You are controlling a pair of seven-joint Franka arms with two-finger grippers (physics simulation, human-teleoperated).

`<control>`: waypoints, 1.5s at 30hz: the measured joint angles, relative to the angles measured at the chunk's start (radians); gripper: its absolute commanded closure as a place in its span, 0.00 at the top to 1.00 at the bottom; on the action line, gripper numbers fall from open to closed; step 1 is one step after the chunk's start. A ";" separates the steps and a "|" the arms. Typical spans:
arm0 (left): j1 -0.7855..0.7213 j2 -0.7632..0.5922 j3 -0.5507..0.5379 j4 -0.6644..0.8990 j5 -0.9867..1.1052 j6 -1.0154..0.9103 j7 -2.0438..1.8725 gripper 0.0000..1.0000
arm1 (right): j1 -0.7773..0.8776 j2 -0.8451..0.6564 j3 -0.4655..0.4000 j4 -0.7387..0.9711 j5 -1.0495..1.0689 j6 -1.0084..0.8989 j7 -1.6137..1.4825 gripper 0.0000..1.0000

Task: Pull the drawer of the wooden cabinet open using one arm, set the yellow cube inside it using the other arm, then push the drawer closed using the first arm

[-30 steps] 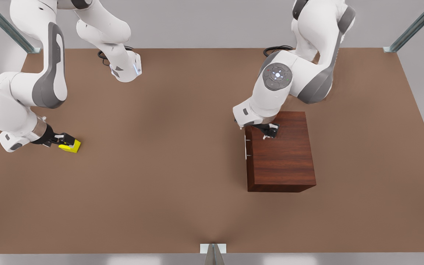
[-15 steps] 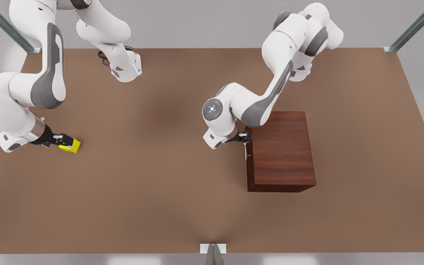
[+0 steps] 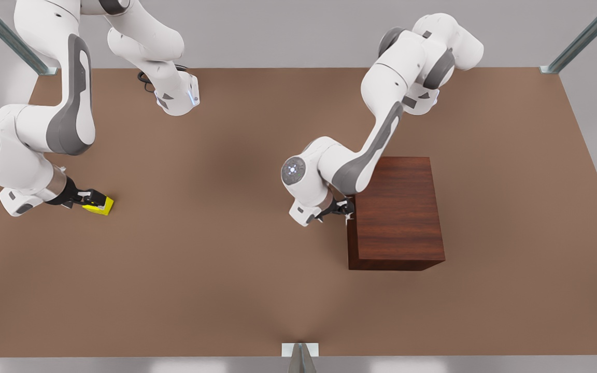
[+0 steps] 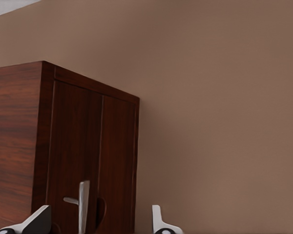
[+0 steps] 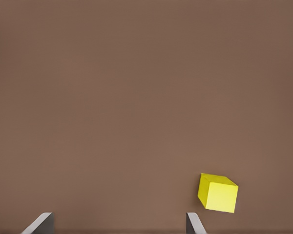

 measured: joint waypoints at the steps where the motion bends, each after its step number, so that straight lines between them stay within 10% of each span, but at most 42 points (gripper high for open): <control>1: -0.004 0.001 0.000 0.000 0.004 -0.008 -0.006 1.00 | 0.000 0.000 0.001 0.000 0.000 0.000 0.000 1.00; 45: -0.044 0.071 -0.010 -0.002 0.062 0.006 -0.184 1.00 | 0.010 0.018 0.003 0.000 -0.002 0.000 -0.001 1.00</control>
